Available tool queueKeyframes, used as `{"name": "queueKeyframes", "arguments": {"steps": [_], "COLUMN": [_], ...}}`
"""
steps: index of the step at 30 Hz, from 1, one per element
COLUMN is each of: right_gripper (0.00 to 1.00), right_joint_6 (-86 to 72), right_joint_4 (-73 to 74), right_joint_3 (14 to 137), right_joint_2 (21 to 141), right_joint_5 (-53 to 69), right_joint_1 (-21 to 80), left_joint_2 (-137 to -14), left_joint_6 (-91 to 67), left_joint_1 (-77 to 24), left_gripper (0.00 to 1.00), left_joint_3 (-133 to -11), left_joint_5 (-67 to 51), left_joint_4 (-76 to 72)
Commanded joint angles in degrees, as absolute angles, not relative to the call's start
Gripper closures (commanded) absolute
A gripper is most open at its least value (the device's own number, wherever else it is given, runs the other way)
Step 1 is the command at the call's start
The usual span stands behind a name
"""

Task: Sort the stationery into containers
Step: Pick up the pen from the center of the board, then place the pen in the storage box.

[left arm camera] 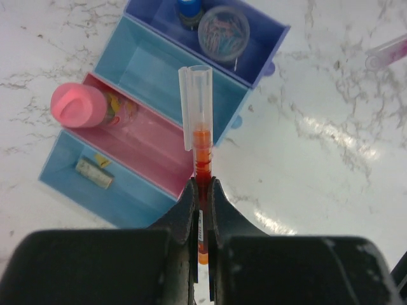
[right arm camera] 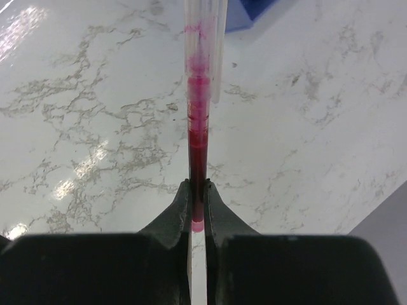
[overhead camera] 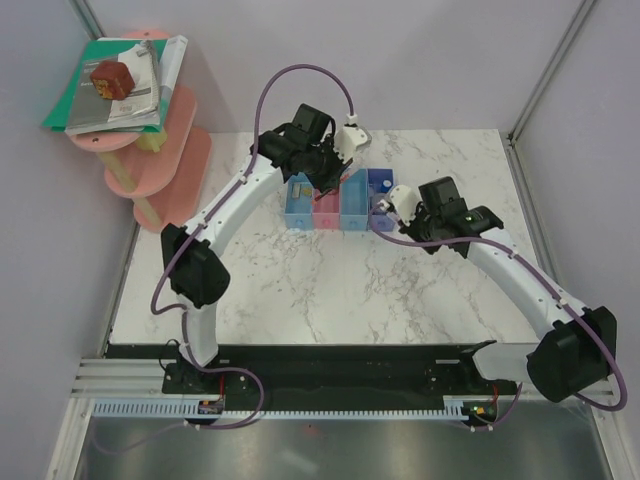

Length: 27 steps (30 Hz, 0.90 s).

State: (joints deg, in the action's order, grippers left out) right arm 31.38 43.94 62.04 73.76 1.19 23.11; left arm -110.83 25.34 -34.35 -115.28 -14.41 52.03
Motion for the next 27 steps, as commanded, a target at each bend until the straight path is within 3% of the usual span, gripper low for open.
{"name": "queueKeyframes", "arguments": {"steps": [1,11,27], "right_gripper": [1.00,1.00,1.00], "right_joint_6": [20.4,16.1,15.1], "right_joint_4": [40.2,36.4,34.2], "right_joint_3": [65.8,68.2,66.8], "right_joint_2": [71.4,70.0,69.5], "right_joint_5": [-3.5,-3.8,-2.5], "right_joint_1": [20.4,17.2,17.0], "left_joint_2": [-118.1,-129.5,-137.4], "left_joint_6": [8.1,-8.7,-9.8], "left_joint_1": [-34.2,-33.5,-32.7], "left_gripper": [0.98,0.98,0.98], "left_joint_3": [-125.3,-132.3,-133.4], "left_joint_5": [-18.3,-16.2,-11.2], "left_joint_4": [51.6,47.5,33.8]}}
